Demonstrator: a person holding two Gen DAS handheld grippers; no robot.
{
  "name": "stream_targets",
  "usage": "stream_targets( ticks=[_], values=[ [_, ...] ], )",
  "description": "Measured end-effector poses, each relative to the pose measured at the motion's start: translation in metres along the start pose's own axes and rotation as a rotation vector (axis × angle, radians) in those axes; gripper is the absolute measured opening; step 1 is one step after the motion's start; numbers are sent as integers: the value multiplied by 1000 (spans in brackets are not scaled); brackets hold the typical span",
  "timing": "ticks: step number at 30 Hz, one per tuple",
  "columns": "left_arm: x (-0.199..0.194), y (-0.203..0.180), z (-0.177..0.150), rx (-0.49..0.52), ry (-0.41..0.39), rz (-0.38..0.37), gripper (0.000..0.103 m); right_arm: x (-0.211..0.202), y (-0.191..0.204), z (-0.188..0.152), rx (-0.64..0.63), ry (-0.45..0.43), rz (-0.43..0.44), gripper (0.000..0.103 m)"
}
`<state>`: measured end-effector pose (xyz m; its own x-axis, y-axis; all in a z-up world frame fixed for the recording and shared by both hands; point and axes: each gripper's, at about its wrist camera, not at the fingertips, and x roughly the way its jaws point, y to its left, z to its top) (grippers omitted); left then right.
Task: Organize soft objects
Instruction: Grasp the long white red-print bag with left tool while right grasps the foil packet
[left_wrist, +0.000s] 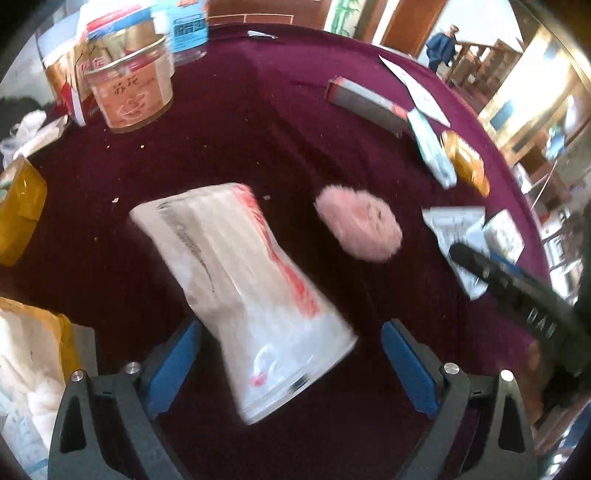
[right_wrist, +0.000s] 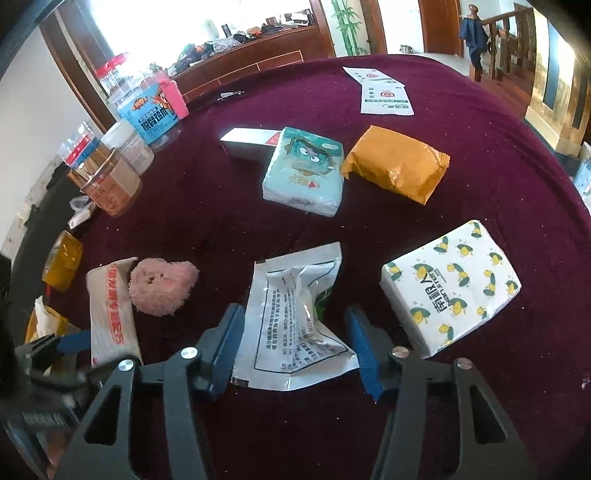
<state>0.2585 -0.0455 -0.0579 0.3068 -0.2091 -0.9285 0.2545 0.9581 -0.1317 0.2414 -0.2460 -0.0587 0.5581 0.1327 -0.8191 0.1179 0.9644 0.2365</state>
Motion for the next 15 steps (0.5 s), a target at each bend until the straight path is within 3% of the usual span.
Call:
stream_targets(
  ticks=[2, 5, 7, 11, 15],
  values=[
    [3, -2, -1, 5, 0, 29, 99, 1, 1, 0, -7, 0, -13, 33],
    [4, -4, 3, 10, -12, 65, 96, 2, 2, 0, -22, -3, -55, 24],
    [6, -9, 4, 33, -21, 132, 88, 2, 1, 0, -23, -4, -55, 21],
    [3, -8, 2, 39, -36, 126, 80, 3, 1, 0, -28, -3, -43, 18],
    [-11, -4, -10, 9, -46, 107, 53, 2, 4, 0, -35, -7, -36, 18]
  ],
)
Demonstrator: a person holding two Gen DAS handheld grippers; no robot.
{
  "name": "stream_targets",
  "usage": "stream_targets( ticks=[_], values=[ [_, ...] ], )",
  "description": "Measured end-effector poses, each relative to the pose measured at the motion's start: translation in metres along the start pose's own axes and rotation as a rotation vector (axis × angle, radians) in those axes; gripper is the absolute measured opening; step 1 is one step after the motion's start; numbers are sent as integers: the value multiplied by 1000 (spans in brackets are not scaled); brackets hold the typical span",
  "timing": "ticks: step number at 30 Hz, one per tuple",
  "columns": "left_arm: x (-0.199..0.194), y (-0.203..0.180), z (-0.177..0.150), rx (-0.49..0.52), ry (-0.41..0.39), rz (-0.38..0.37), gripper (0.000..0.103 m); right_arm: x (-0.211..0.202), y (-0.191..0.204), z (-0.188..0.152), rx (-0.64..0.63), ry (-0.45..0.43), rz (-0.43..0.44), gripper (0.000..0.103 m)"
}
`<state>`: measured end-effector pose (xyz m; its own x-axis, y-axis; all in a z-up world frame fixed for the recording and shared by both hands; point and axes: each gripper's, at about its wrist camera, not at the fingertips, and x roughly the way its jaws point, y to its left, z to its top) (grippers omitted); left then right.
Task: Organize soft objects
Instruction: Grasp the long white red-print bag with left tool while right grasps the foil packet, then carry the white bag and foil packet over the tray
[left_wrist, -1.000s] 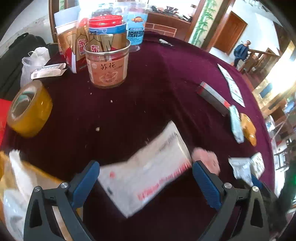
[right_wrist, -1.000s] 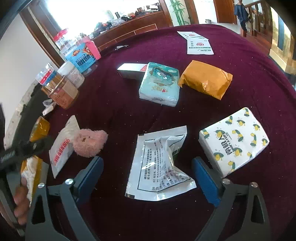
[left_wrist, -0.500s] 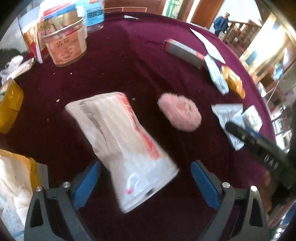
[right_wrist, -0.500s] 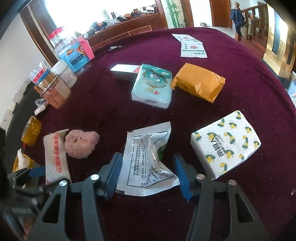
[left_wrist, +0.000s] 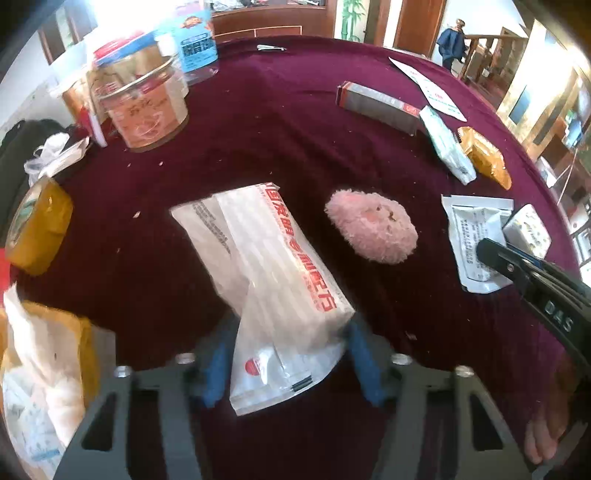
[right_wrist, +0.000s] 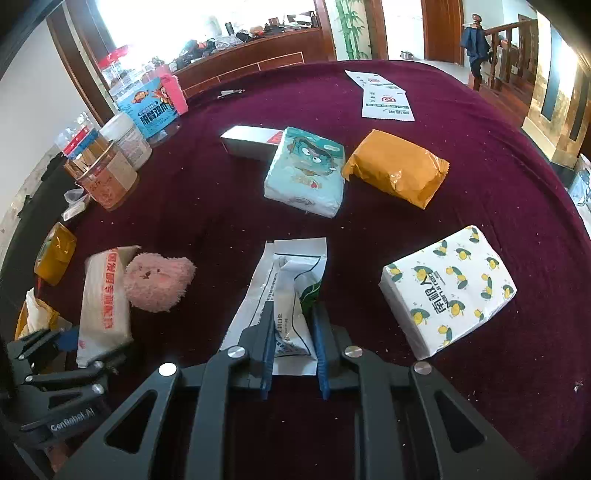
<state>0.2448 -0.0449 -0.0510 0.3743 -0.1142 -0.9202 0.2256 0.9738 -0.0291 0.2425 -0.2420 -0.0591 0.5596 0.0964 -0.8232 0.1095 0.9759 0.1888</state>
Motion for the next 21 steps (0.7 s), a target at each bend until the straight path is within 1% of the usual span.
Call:
stream_targets(
  ticks=[1, 2, 9, 15, 17, 18, 21],
  values=[
    [-1, -1, -1, -10, 1, -7, 48, -1, 0, 0, 2, -4, 6, 17],
    [-4, 0, -4, -17, 3, -6, 39, -2, 0, 0, 3, -8, 12, 17],
    [-27, 5, -40, -82, 18, -82, 36, -7, 2, -1, 7, -32, 37, 17],
    [-62, 7, -74, -103, -21, -165, 36, -16, 8, -2, -13, -74, 70, 18],
    [-70, 10, -87, -112, -27, -172, 36, -20, 10, -3, -21, -90, 81, 18],
    [-73, 12, -88, -116, -27, -176, 36, -22, 11, -4, -27, -100, 88, 18],
    [-83, 17, -102, -142, -34, -214, 36, -29, 13, -10, -28, -126, 118, 18]
  ],
)
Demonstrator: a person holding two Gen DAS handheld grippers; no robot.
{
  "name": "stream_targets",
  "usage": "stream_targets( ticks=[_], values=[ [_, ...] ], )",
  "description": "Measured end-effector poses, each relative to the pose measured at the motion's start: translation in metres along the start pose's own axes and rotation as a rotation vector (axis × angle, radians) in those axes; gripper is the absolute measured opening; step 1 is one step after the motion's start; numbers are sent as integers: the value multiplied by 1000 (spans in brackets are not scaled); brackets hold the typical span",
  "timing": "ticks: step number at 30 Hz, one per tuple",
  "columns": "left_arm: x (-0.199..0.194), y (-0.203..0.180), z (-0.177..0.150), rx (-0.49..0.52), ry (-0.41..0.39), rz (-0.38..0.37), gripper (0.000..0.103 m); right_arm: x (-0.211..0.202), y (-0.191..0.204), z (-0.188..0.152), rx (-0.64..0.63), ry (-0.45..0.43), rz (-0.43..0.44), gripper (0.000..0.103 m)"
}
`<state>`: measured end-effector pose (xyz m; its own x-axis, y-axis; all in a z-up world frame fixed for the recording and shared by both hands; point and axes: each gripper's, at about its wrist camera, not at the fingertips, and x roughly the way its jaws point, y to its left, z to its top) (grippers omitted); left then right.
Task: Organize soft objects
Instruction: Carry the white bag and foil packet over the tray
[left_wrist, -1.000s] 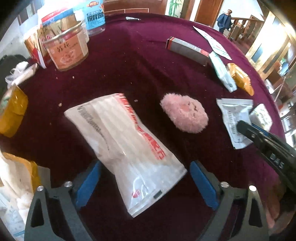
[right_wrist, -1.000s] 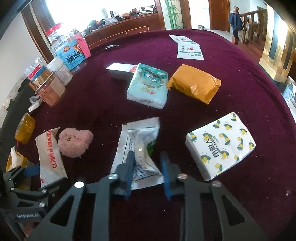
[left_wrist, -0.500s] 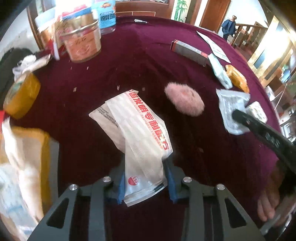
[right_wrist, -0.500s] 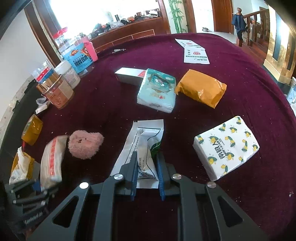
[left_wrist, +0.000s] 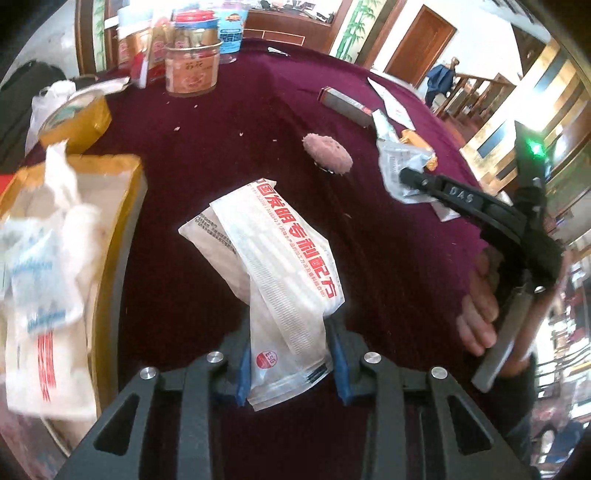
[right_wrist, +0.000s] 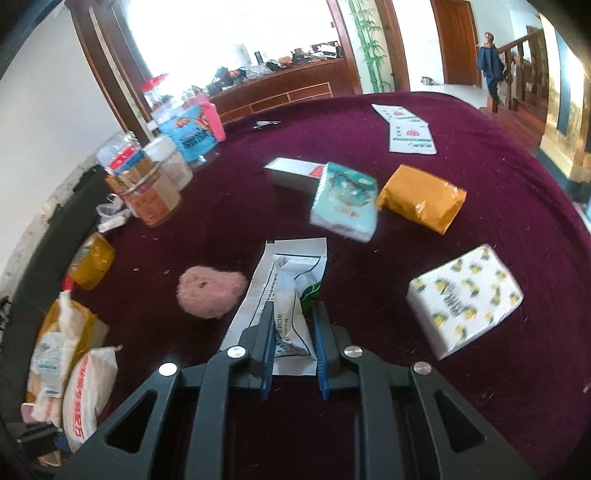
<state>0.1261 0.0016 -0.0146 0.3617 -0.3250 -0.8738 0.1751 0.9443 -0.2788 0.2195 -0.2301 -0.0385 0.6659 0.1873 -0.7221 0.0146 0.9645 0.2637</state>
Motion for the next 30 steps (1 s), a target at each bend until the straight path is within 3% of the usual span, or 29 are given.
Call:
stream_targets(
  ticks=[4, 10, 16, 22, 30],
  values=[
    [-18, 5, -13, -12, -27, -26, 36, -20, 10, -23, 57, 9, 89, 18],
    [-44, 10, -37, 2, -79, -37, 36, -77, 54, -70, -2, -39, 137, 18],
    [-86, 28, -55, -20, -164, -35, 36, -102, 87, -91, -49, -36, 221, 18],
    [-124, 69, -48, -69, -242, 25, 36, -109, 132, -98, -113, -10, 334, 18],
    [-126, 125, -23, -115, -231, 70, 36, -90, 189, -96, -216, 48, 395, 18]
  ],
)
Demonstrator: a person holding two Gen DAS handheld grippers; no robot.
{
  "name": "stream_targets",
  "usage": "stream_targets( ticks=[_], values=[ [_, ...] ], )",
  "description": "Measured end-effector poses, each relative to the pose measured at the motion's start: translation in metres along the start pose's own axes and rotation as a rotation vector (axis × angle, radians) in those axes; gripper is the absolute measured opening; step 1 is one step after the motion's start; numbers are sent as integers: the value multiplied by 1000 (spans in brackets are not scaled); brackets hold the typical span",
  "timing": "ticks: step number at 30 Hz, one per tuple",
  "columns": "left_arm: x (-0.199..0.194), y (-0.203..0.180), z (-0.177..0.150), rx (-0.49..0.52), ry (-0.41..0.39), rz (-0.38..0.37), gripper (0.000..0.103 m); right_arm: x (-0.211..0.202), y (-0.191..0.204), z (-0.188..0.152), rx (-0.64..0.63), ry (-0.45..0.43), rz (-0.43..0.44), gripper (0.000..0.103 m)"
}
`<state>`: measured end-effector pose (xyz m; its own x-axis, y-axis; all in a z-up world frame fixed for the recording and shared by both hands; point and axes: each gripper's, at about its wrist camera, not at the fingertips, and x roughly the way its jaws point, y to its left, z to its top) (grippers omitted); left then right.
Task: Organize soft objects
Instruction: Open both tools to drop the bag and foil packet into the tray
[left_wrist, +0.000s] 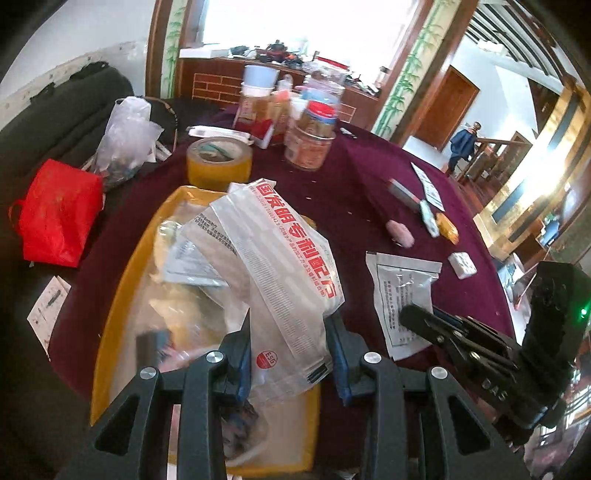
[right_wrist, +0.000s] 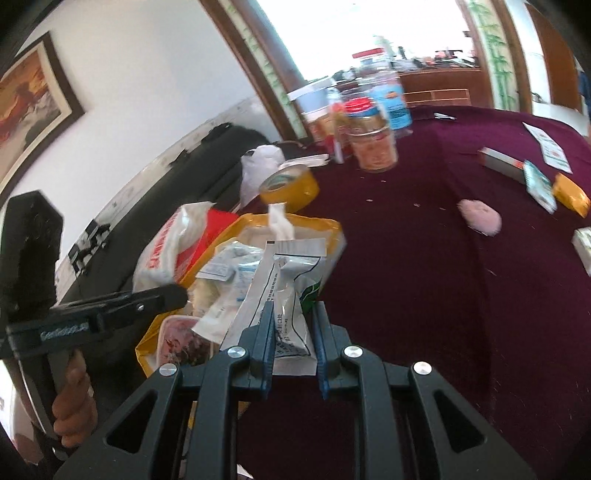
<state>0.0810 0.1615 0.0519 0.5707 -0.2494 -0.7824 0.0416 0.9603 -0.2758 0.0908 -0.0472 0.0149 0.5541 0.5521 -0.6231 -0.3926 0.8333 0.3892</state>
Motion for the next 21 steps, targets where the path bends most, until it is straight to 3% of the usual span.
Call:
stream_targets(
  ticks=[7, 13, 21],
  values=[
    [29, 31, 18, -49, 58, -30, 37, 41, 20, 25, -21, 41, 19, 18],
    [38, 44, 22, -44, 66, -11, 37, 81, 23, 42, -9, 68, 18, 18],
    [49, 66, 26, -87, 82, -24, 47, 118, 30, 49, -29, 107, -1, 18]
  ],
)
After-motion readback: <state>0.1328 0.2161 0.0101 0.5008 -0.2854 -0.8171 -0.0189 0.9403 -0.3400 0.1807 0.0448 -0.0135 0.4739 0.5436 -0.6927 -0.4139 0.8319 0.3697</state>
